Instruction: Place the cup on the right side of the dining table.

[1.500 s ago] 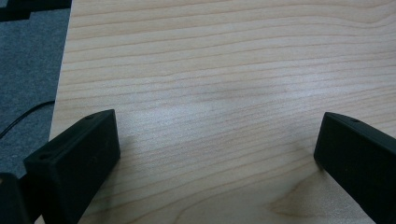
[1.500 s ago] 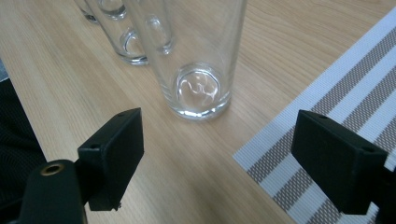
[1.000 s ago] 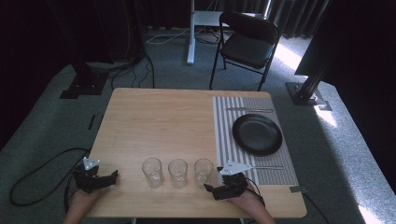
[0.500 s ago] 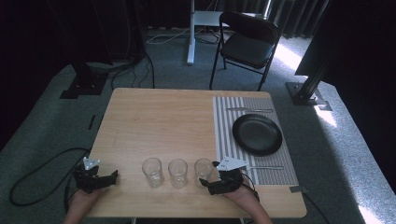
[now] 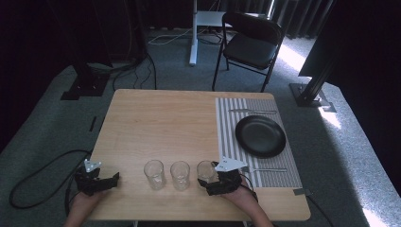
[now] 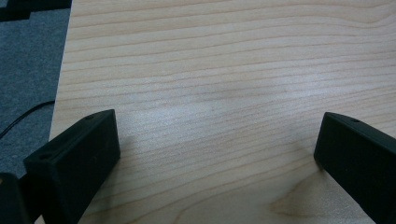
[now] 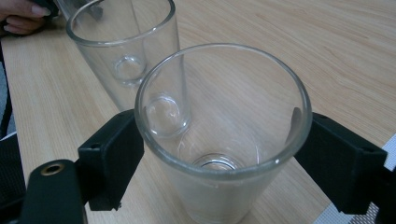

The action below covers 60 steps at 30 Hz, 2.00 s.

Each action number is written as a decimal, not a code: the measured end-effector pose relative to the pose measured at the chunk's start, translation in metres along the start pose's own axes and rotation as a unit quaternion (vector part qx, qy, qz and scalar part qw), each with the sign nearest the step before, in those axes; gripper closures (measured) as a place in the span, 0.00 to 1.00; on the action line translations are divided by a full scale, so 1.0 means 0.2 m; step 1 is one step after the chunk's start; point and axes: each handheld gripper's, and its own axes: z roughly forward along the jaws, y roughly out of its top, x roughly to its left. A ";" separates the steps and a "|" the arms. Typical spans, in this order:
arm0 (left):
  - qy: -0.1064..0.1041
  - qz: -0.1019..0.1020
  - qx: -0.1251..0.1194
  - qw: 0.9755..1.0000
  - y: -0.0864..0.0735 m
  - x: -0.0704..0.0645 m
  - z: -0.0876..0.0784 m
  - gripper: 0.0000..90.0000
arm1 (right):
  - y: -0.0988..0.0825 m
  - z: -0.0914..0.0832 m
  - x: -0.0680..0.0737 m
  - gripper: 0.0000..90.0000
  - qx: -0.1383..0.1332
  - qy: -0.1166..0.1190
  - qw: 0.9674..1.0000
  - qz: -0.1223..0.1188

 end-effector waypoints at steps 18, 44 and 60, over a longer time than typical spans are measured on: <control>0.000 0.000 0.000 1.000 0.00 0.00 0.00 0.01 | 0.01 0.01 0.00 0.24 -0.026 -0.007 1.000 -0.003; 0.000 0.000 0.000 1.000 0.00 0.00 0.00 0.01 | 0.03 0.01 0.03 0.32 0.001 -0.022 0.999 -0.024; 0.000 0.000 0.000 1.000 0.00 0.00 0.00 0.01 | 0.08 -0.03 -0.03 0.32 -0.002 -0.058 0.998 -0.014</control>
